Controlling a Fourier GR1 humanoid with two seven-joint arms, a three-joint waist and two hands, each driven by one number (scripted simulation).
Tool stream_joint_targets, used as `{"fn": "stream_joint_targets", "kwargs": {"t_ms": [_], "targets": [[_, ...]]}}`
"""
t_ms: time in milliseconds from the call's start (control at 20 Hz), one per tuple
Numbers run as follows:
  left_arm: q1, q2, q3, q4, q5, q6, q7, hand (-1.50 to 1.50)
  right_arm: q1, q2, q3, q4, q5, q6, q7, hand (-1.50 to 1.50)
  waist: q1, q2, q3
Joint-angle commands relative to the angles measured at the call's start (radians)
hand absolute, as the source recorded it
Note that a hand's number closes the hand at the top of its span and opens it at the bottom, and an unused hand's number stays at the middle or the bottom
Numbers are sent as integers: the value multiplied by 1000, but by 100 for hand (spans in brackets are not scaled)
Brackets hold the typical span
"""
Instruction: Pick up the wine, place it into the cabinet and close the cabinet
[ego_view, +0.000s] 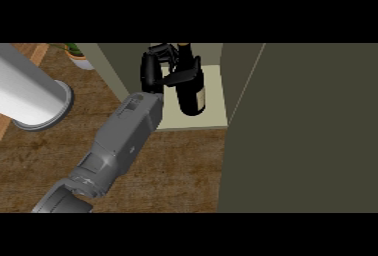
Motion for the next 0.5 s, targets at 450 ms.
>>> {"fn": "stream_joint_targets", "kwargs": {"t_ms": [450], "targets": [[-40, 10, 139, 116, 94, -119, -37, 150, -11, 17, 60, -68, -4, -33, 50, -150, -4, 4, -1]]}}
